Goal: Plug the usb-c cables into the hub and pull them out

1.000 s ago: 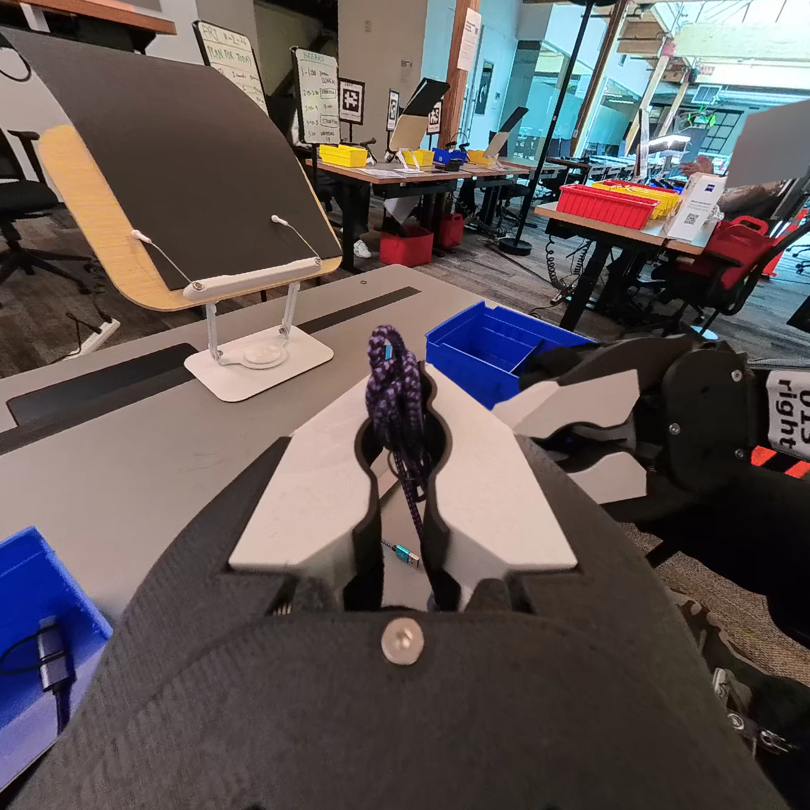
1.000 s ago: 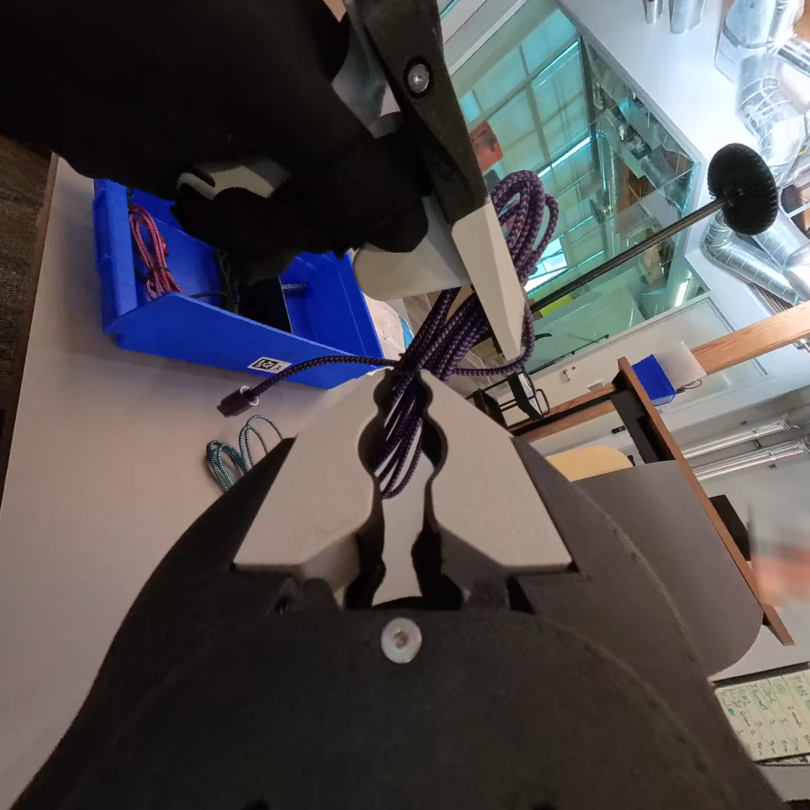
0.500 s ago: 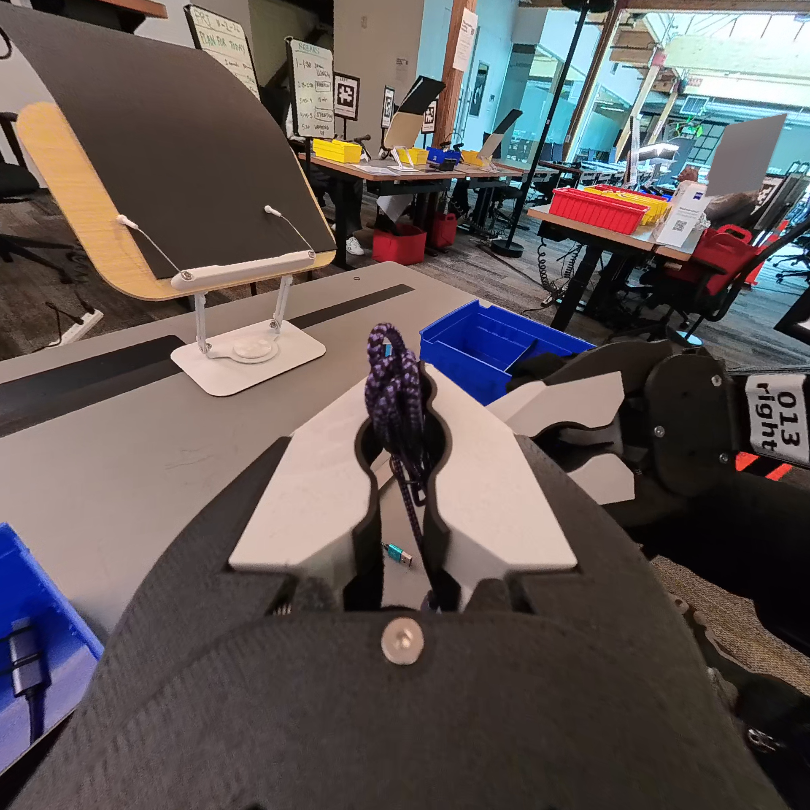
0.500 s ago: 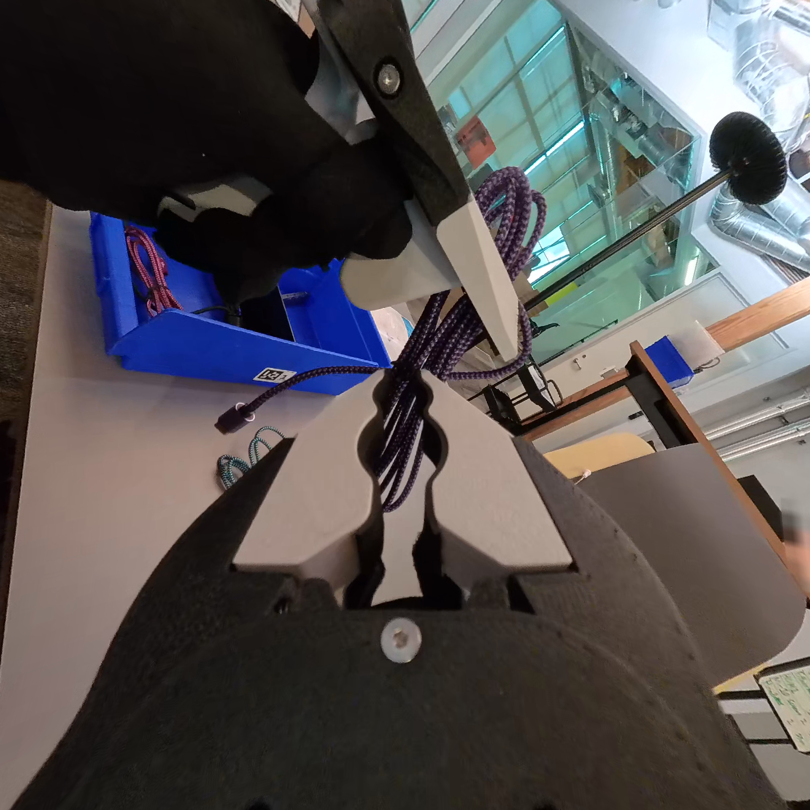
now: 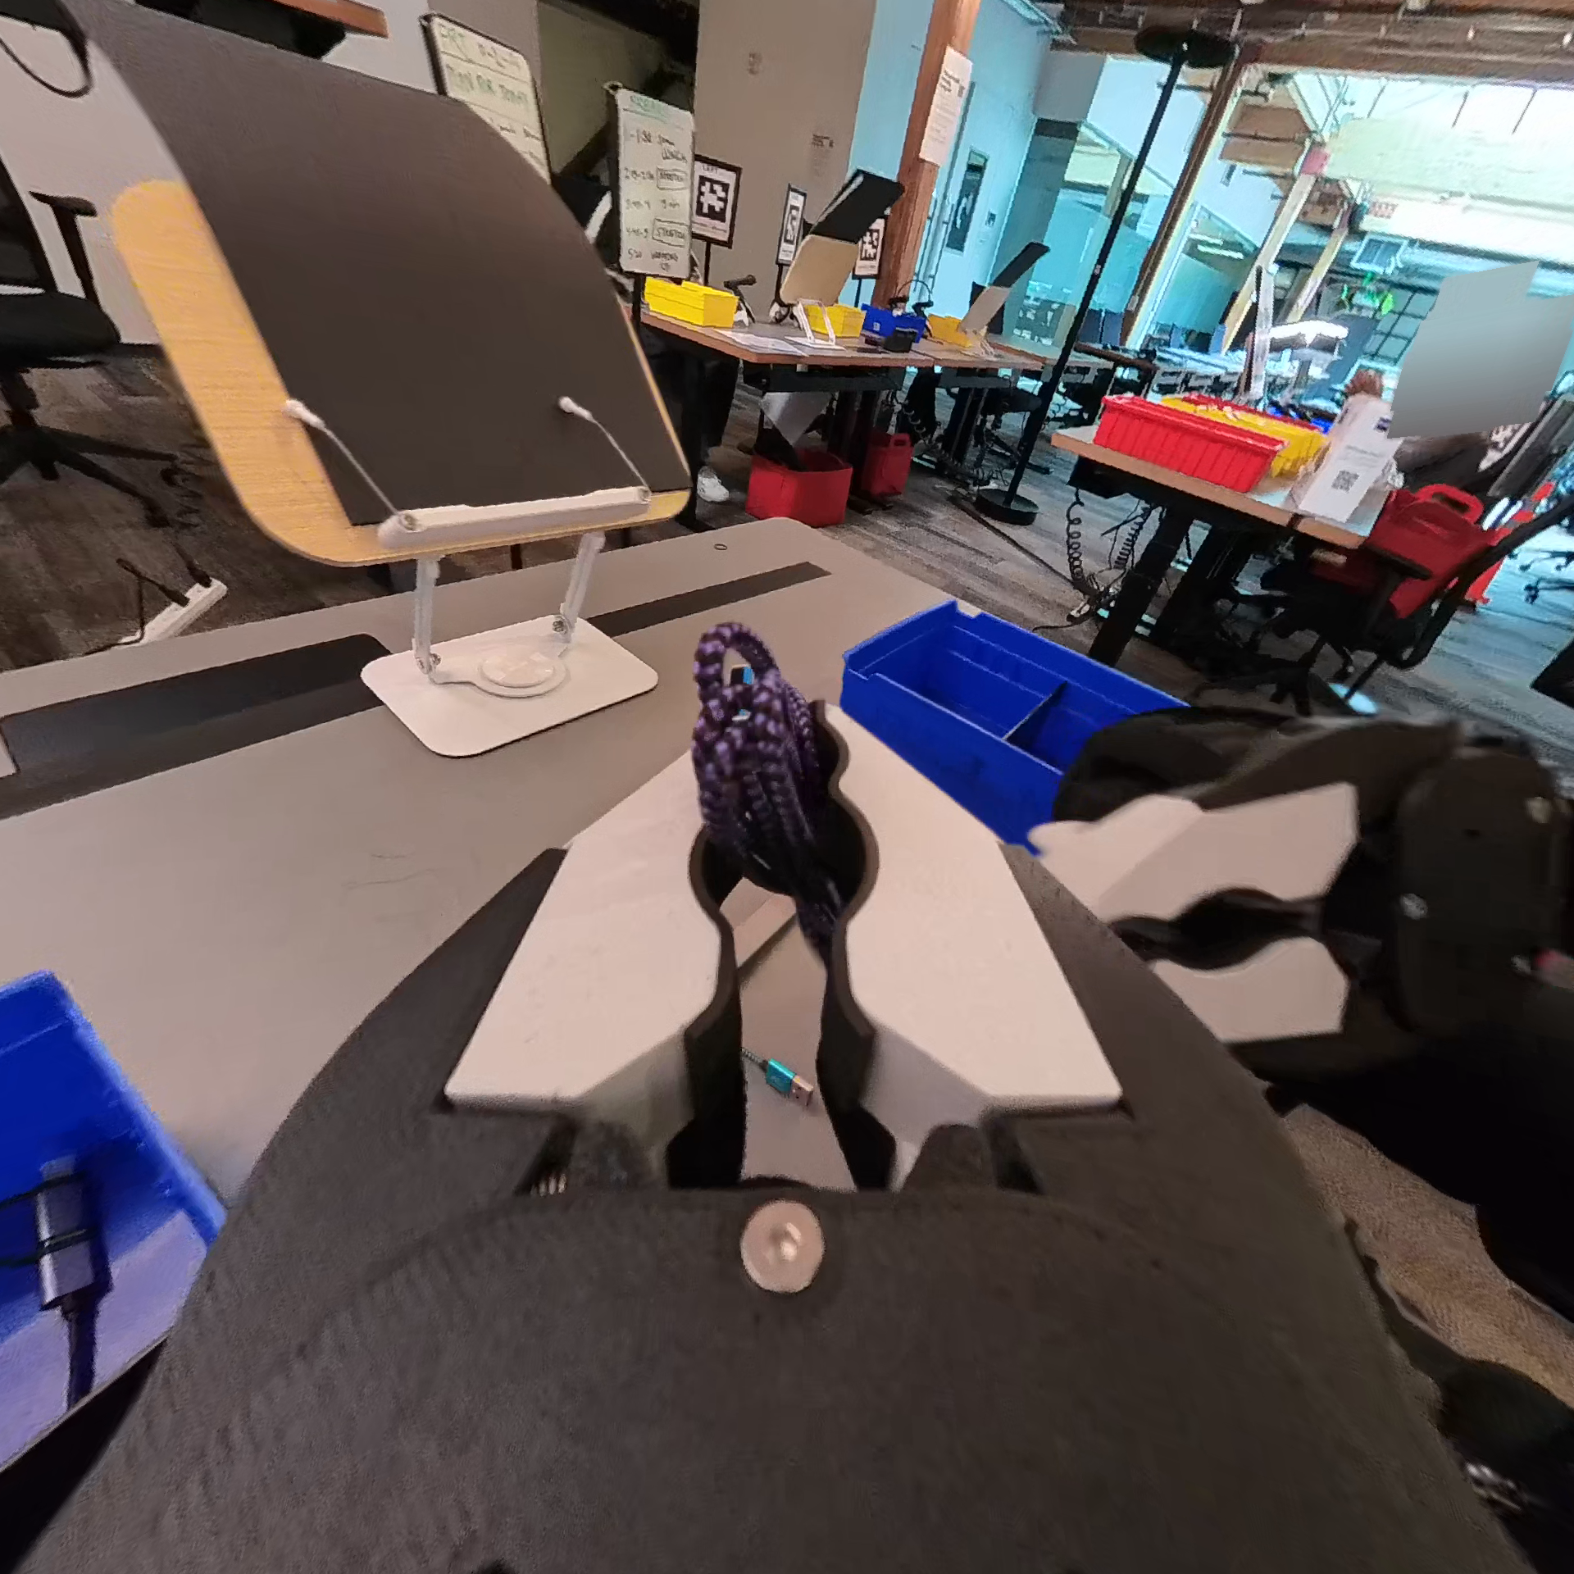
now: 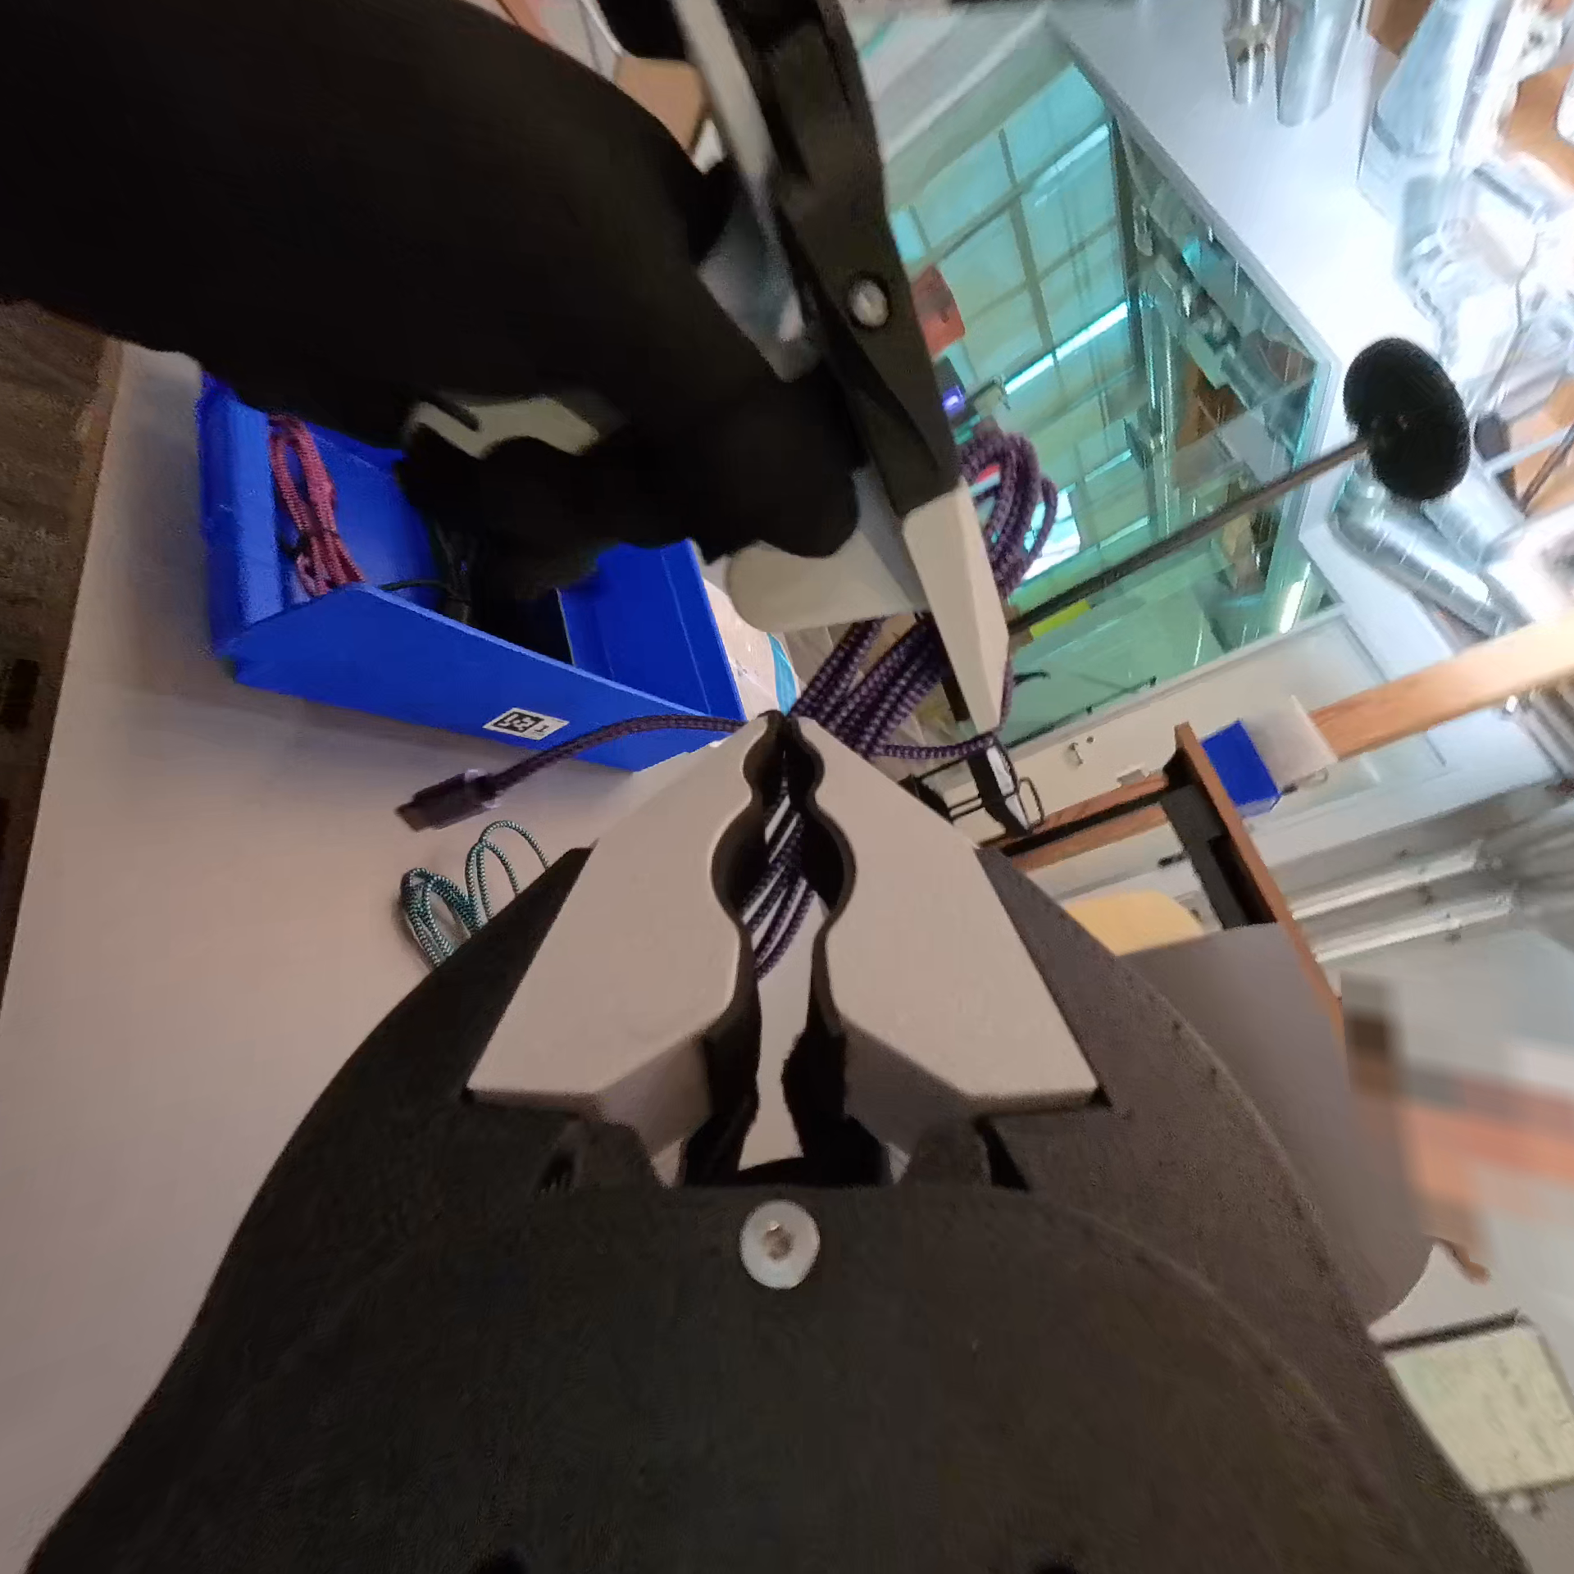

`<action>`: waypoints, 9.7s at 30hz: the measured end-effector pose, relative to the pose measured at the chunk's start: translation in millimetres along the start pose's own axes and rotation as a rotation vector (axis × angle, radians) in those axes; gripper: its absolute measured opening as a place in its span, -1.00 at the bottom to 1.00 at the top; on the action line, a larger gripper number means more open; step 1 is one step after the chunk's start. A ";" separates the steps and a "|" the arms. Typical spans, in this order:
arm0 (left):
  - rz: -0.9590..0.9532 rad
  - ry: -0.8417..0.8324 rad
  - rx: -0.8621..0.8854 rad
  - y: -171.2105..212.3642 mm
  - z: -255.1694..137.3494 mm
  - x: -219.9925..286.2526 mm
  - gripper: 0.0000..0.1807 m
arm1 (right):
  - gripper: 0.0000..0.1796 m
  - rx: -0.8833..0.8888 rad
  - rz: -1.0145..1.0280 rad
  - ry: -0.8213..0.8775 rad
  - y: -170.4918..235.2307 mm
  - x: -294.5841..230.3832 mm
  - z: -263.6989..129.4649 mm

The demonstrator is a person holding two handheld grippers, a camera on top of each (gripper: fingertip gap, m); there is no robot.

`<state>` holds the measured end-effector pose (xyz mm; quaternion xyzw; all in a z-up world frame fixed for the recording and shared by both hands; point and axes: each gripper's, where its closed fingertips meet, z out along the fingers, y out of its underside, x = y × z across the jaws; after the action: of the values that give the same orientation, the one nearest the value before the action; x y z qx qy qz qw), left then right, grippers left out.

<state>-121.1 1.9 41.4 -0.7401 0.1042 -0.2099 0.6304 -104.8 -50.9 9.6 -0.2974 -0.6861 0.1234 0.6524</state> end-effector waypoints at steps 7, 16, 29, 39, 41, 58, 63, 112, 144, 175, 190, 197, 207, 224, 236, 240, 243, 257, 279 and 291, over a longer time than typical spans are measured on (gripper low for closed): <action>-0.082 -0.069 0.095 -21.8 -26.1 -47.2 -0.89 | -1.00 0.080 0.180 -0.059 2.1 23.9 -17.1; -0.047 -0.118 0.112 -34.0 -40.6 -63.5 -0.90 | -1.00 -0.262 0.531 0.117 159.7 79.6 -42.2; -0.058 -0.037 0.000 -1.2 -11.4 -44.2 -0.89 | -0.76 -0.697 0.841 -0.091 296.5 -35.1 -11.1; -0.143 0.066 -0.019 13.9 1.2 -33.3 -0.89 | -0.37 -0.468 0.903 -0.080 245.2 0.5 -5.7; -0.179 0.136 0.015 10.3 1.0 -25.6 -0.89 | -0.35 -0.253 0.977 -0.192 189.3 5.7 4.2; -0.101 0.480 -0.058 17.8 3.1 51.7 -0.89 | -0.64 0.244 1.122 -0.740 27.9 -32.4 0.4; -0.145 0.461 -0.065 20.0 6.5 44.3 -0.88 | -0.97 0.292 1.166 -0.788 18.2 -36.6 -0.9; -0.138 0.431 -0.335 71.2 9.1 10.6 -0.97 | -0.45 -0.238 1.138 -0.549 153.0 -35.2 -5.9; -0.295 1.011 -0.257 42.3 -43.2 82.0 -0.96 | -1.00 0.192 0.007 -0.207 -10.6 -1.4 -29.4; -0.418 1.067 -0.170 30.7 -42.7 77.4 -0.96 | -0.89 0.252 0.018 -0.136 -21.4 5.8 -31.1; -0.211 0.778 -0.101 25.8 -21.6 56.5 -0.91 | -0.91 0.216 0.345 -0.219 8.2 18.3 -25.4; 0.211 0.481 -0.059 23.3 -12.1 47.2 -0.85 | -0.92 0.182 0.440 -0.276 24.1 9.8 -17.2; 1.318 0.081 -0.292 53.8 -11.8 58.5 -0.84 | -0.91 0.180 0.636 -0.559 31.8 -20.8 -21.9; 1.524 -0.013 -0.374 79.9 5.2 56.0 -0.89 | -0.91 0.095 0.740 -0.743 49.4 -41.1 -35.0; 1.583 -0.018 -0.388 97.3 14.6 59.0 -0.76 | -0.92 0.014 0.913 -0.877 61.0 -53.6 -41.1; 1.621 -0.021 -0.397 106.9 19.9 60.7 -0.79 | -0.91 -0.042 0.952 -0.915 66.4 -60.1 -43.5; 1.633 -0.015 -0.416 114.0 21.9 60.1 -0.84 | -0.91 -0.078 0.981 -0.937 70.4 -64.5 -44.2; 1.438 -0.084 -0.392 111.2 28.5 44.4 -0.98 | -0.91 -0.005 1.018 -0.845 75.0 -45.1 -38.0; 1.215 -0.283 -0.283 80.1 29.6 19.9 -0.99 | -0.90 0.202 1.156 -0.578 66.4 -1.1 -9.3; 1.219 -0.318 -0.257 75.0 30.8 20.0 -0.98 | -0.91 0.211 1.174 -0.562 63.4 2.1 -8.9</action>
<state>-81.4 7.1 -31.9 -0.6397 0.4358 0.3128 0.5506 -80.5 -1.4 -22.9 -0.5129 -0.5384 0.5984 0.2984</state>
